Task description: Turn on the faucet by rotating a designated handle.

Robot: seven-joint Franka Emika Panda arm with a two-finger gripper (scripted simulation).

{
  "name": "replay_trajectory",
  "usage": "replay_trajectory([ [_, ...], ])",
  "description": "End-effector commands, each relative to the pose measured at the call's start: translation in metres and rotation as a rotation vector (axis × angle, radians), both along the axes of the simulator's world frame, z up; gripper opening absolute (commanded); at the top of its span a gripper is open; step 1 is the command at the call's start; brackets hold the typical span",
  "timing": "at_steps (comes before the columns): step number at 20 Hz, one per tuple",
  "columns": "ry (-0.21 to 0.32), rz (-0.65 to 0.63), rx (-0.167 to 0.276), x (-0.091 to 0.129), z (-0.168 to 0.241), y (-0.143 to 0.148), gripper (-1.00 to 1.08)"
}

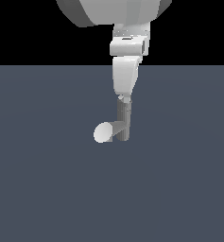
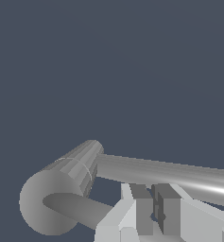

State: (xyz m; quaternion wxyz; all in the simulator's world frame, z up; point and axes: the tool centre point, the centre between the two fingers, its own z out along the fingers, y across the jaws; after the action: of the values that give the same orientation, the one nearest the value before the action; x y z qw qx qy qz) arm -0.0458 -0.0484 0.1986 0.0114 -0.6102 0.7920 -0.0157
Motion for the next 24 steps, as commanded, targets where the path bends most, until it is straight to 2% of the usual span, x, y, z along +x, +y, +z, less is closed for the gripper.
replay_trajectory([
  [1, 0.03, 0.034, 0.008, -0.005, -0.014, 0.035, -1.0],
  [4, 0.036, 0.037, 0.01, -0.006, -0.016, 0.048, -1.0],
  [5, 0.001, -0.015, 0.001, 0.002, 0.0, 0.014, -1.0],
  [24, 0.033, 0.031, 0.009, 0.047, -0.015, 0.081, -1.0],
])
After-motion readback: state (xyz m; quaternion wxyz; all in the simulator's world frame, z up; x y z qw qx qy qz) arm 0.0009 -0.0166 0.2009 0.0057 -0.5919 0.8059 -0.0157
